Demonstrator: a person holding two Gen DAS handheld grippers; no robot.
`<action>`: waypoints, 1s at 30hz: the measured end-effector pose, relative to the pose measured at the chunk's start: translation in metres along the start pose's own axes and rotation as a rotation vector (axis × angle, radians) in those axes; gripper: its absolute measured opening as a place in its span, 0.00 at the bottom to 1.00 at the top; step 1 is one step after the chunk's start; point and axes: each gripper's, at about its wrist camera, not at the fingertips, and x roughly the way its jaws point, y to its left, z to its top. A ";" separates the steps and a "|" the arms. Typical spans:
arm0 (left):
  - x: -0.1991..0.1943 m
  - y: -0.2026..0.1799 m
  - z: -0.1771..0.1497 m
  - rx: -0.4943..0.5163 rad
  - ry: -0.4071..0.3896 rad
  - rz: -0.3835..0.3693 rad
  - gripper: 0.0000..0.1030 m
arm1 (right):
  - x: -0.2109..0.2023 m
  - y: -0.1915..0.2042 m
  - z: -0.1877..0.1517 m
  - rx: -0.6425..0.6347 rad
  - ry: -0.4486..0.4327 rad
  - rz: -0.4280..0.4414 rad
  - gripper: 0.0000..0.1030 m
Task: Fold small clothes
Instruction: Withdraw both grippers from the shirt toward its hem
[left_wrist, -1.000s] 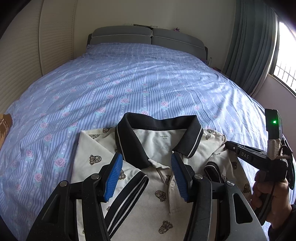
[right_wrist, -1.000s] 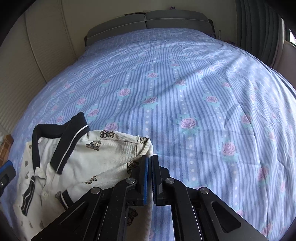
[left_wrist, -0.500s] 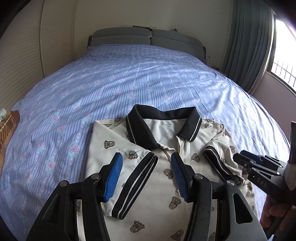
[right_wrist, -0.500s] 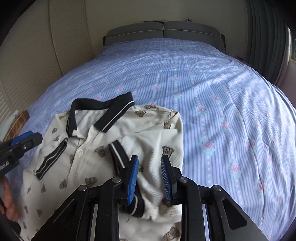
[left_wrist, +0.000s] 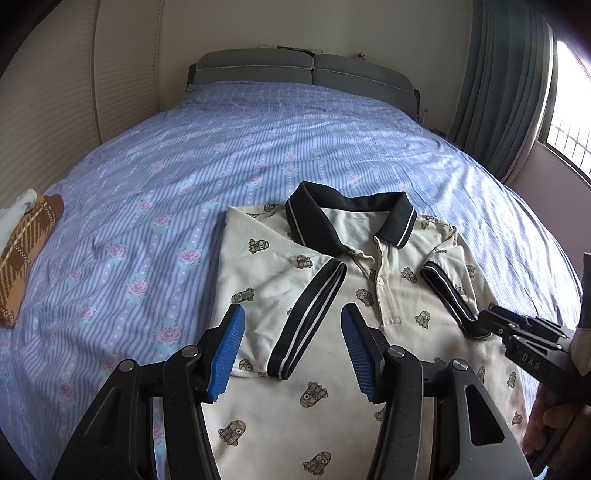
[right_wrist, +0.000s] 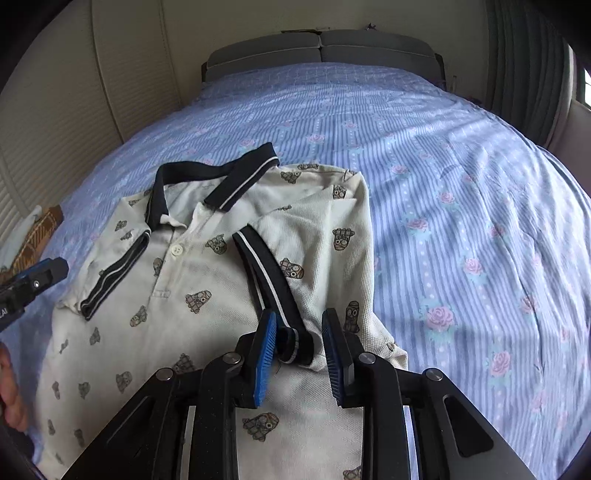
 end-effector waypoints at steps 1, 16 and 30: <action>-0.005 0.001 -0.003 -0.002 -0.003 -0.001 0.52 | -0.008 0.002 0.000 0.005 -0.018 -0.004 0.29; -0.122 0.007 -0.094 0.026 -0.025 0.020 0.54 | -0.148 0.023 -0.076 0.094 -0.183 -0.068 0.53; -0.182 0.045 -0.188 -0.074 0.023 0.139 0.54 | -0.203 0.023 -0.188 0.180 -0.121 -0.171 0.53</action>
